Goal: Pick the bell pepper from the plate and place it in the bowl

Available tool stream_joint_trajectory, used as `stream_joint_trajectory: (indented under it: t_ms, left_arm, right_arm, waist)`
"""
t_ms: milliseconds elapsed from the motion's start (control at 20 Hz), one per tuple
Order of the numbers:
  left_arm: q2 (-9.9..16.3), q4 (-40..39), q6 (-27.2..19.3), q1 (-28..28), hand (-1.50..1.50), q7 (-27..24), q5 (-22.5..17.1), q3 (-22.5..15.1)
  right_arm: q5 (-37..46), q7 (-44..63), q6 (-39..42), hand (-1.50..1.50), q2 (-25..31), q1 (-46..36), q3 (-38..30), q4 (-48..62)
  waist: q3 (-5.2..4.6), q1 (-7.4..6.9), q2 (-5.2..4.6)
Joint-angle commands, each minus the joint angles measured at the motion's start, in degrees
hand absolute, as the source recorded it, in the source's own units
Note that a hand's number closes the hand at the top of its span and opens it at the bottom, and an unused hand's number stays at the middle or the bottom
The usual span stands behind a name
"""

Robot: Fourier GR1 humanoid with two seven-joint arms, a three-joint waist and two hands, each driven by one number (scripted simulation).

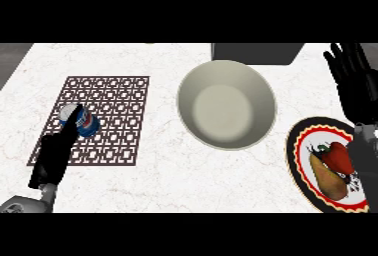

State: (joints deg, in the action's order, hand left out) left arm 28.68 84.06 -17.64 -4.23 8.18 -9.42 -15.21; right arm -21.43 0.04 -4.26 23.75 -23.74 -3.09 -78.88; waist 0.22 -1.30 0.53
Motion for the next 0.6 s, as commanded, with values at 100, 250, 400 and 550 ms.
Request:
stream_joint_trajectory:
  t_ms: [100, 250, 400, 550]
  left_arm:
    - [-2.5, 4.7, 0.0, -1.2, 0.00, -2.2, -1.3, 0.6]
    - [-6.5, 5.8, -0.4, -4.0, 0.00, -4.5, -2.7, 0.1]
    - [-7.6, 5.8, -0.8, -3.2, 0.00, -4.8, -4.3, 1.6]
    - [-9.5, 6.6, -0.7, -2.3, 0.00, -5.6, -3.8, -0.3]
  right_arm:
    - [1.9, -2.4, 20.2, 1.50, 6.1, 6.5, 9.9, -2.0]
    - [6.6, -3.4, 33.1, 1.50, 11.0, 9.8, 20.6, -5.2]
    - [16.7, -23.6, 17.4, -1.50, 15.0, 18.2, 8.3, -5.7]
    - [6.0, -35.4, 24.3, -1.50, 11.4, 24.3, 3.3, -1.6]
  waist:
    - [-0.18, 1.10, -0.31]
    - [-0.35, 2.03, -0.22]
    - [0.03, 5.08, -0.10]
    - [0.04, 3.89, -0.39]
